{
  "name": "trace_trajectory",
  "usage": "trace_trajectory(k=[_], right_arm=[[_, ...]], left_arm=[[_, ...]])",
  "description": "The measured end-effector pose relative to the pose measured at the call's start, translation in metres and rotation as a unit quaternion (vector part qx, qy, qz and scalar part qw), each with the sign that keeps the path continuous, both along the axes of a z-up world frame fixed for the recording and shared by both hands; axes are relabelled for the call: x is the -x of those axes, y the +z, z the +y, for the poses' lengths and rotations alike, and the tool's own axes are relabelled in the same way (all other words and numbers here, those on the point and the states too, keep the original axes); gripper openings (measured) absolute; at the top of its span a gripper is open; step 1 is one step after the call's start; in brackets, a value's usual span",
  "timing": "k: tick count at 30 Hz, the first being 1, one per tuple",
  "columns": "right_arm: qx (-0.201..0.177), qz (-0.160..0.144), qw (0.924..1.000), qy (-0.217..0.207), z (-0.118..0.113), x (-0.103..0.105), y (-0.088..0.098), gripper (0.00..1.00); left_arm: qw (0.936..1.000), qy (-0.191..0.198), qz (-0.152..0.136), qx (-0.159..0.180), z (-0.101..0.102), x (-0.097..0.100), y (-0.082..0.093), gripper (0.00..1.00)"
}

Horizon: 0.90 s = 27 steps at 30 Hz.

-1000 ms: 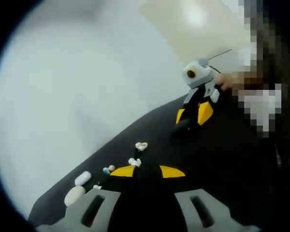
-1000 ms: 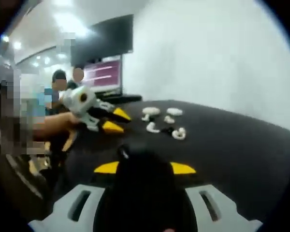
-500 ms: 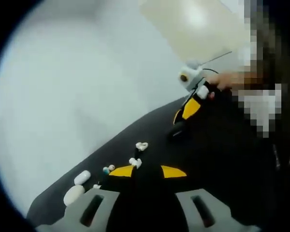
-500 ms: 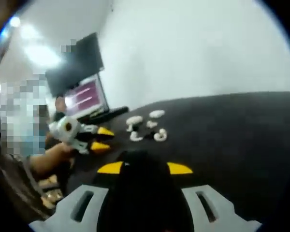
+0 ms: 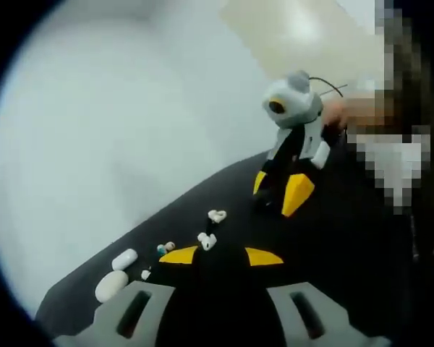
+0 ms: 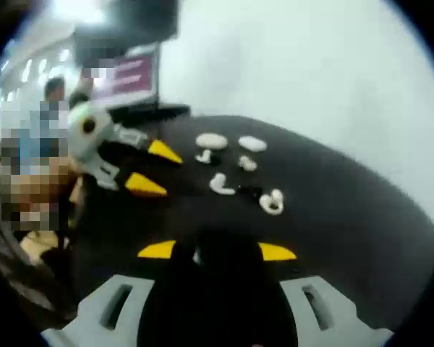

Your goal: Pick up three earphones and place each one into its charging case using tactile feedback, ensure that each earphone is properly inserted and securely positioned inside the case.

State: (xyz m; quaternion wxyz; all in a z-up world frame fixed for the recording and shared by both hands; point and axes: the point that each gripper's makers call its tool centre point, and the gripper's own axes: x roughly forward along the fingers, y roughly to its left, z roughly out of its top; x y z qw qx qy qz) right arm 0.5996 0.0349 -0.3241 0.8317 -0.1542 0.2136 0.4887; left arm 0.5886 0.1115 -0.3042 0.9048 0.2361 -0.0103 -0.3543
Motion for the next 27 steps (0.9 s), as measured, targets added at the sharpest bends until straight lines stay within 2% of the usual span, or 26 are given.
trace_trajectory(k=[1, 3, 6, 8, 9, 12, 16, 17, 18, 20, 21, 23, 25, 26, 27], right_arm=[[0.006, 0.008, 0.9999, -0.009, -0.003, -0.001, -0.001, 0.39], [0.004, -0.002, 1.0, -0.001, -0.005, -0.011, 0.002, 0.39], [0.008, 0.003, 0.9998, 0.016, -0.009, -0.012, 0.001, 0.37], [0.017, -0.034, 0.9977, 0.057, -0.008, -0.012, 0.004, 0.37], [0.014, -0.045, 0.9975, 0.053, -0.009, -0.014, 0.006, 0.37], [0.011, -0.044, 0.997, 0.062, -0.009, -0.008, 0.007, 0.37], [0.017, -0.053, 0.9896, 0.133, -0.004, 0.014, 0.008, 0.37], [0.015, -0.051, 0.987, 0.152, -0.003, 0.02, 0.007, 0.37], [0.011, -0.035, 0.9806, 0.192, -0.001, 0.038, 0.005, 0.37], [0.017, -0.002, 0.9684, 0.249, -0.005, 0.058, -0.003, 0.37], [-0.008, -0.002, 0.9655, 0.26, -0.004, 0.058, 0.002, 0.37], [-0.012, 0.0, 0.9659, 0.259, -0.01, 0.05, 0.001, 0.37], [-0.039, 0.002, 0.9724, 0.23, -0.012, 0.038, 0.005, 0.44], [-0.054, 0.02, 0.9739, 0.22, -0.014, 0.037, 0.006, 0.46], [-0.085, 0.055, 0.9721, 0.212, -0.017, 0.039, 0.011, 0.46]], left_arm=[[1.0, -0.002, 0.003, 0.0, 0.0, 0.0, -0.001, 0.19], [1.0, -0.003, 0.004, 0.0, 0.0, -0.001, -0.001, 0.19], [1.0, -0.003, 0.004, 0.0, 0.001, -0.002, -0.002, 0.19], [1.0, -0.003, 0.003, 0.0, 0.001, -0.002, -0.002, 0.19], [1.0, -0.003, 0.003, 0.0, 0.001, -0.002, -0.002, 0.19], [1.0, -0.004, 0.004, 0.001, 0.003, -0.004, -0.003, 0.19], [1.0, -0.004, 0.005, 0.001, 0.004, -0.005, -0.003, 0.19], [1.0, -0.004, 0.005, 0.001, 0.004, -0.005, -0.003, 0.19], [1.0, -0.005, 0.005, 0.001, 0.004, -0.005, -0.003, 0.19], [1.0, -0.005, 0.006, 0.002, 0.005, -0.005, -0.003, 0.19], [1.0, -0.005, 0.006, 0.002, 0.005, -0.006, -0.003, 0.19], [1.0, -0.005, 0.007, 0.002, 0.005, -0.006, -0.003, 0.19], [1.0, -0.006, 0.006, 0.002, 0.005, -0.006, -0.003, 0.19], [1.0, -0.005, 0.006, 0.002, 0.005, -0.006, -0.003, 0.19], [1.0, -0.005, 0.006, 0.002, 0.005, -0.006, -0.003, 0.19]])
